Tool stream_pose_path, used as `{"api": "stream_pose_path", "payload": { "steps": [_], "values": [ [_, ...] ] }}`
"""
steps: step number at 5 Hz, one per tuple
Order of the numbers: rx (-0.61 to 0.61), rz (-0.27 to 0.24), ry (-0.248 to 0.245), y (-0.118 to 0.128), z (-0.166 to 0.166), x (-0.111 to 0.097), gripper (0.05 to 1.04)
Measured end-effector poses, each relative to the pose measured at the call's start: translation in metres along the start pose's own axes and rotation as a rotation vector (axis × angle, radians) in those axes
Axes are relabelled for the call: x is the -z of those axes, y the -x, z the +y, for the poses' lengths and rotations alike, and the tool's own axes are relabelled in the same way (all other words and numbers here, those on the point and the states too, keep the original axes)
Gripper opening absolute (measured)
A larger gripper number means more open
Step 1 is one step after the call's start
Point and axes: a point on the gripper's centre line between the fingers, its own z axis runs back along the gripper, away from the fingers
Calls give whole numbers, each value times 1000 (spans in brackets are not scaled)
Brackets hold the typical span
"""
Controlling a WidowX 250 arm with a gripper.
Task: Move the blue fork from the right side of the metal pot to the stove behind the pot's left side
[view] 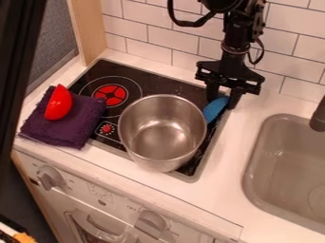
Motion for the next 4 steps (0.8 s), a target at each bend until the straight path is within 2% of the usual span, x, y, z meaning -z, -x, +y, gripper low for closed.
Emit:
{"api": "stream_pose_path", "payload": {
  "steps": [1, 2, 3, 4],
  "values": [
    [-5, 23, 18, 6, -2, -5, 378],
    [-9, 11, 80, 8, -13, -22, 370],
    [-19, -93, 210, -1, -19, -77, 367],
    [-51, -159, 286, -6, 10, -109, 367]
  ]
}}
